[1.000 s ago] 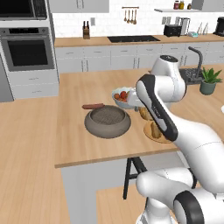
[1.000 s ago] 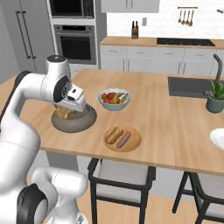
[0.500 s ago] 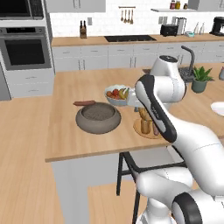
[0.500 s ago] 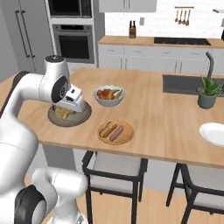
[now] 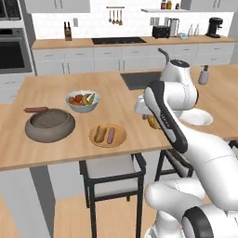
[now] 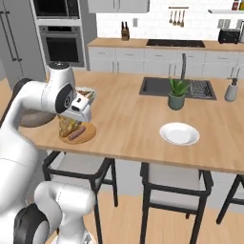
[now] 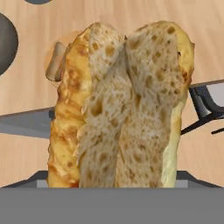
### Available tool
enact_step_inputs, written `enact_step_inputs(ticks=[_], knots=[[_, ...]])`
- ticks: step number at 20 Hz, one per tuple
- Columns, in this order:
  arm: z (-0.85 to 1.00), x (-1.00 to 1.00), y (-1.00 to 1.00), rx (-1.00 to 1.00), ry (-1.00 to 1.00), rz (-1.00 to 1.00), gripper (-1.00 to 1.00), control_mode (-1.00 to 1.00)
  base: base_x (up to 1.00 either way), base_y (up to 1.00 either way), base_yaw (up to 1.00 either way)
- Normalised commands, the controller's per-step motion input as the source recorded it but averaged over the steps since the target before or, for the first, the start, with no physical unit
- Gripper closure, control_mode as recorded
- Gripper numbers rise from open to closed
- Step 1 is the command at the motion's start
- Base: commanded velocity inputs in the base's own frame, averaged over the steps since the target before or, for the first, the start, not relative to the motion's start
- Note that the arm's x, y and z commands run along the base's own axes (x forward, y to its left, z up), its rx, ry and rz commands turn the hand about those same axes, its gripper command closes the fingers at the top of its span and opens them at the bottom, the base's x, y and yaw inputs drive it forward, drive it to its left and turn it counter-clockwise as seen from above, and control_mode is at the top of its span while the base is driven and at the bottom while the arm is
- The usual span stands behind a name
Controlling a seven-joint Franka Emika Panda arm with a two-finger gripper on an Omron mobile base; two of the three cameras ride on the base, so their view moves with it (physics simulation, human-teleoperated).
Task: Place one bun and one sausage from the bowl on each plate.
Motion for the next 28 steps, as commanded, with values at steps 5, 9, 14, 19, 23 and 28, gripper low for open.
enact_step_inputs(ticks=[5,9,14,19,23,28], knots=[[0.00,0.00,0.00,0.00,0.00,0.00,1.00,1.00,0.01,-1.00,0.00],[0.00,0.00,0.00,0.00,0.00,0.00,1.00,1.00,0.11,-1.00,0.00],[0.00,0.00,0.00,0.00,0.00,0.00,1.00,1.00,0.23,-0.87,0.00],[0.00,0.00,0.00,0.00,0.00,0.00,1.00,1.00,0.67,-0.19,0.00],[0.00,0.00,0.00,0.00,0.00,0.00,1.00,1.00,0.71,-0.08,0.00],[0.00,0.67,-0.26,0.01,0.14,0.07,1.00,-1.00,0.00,0.00,0.00]])
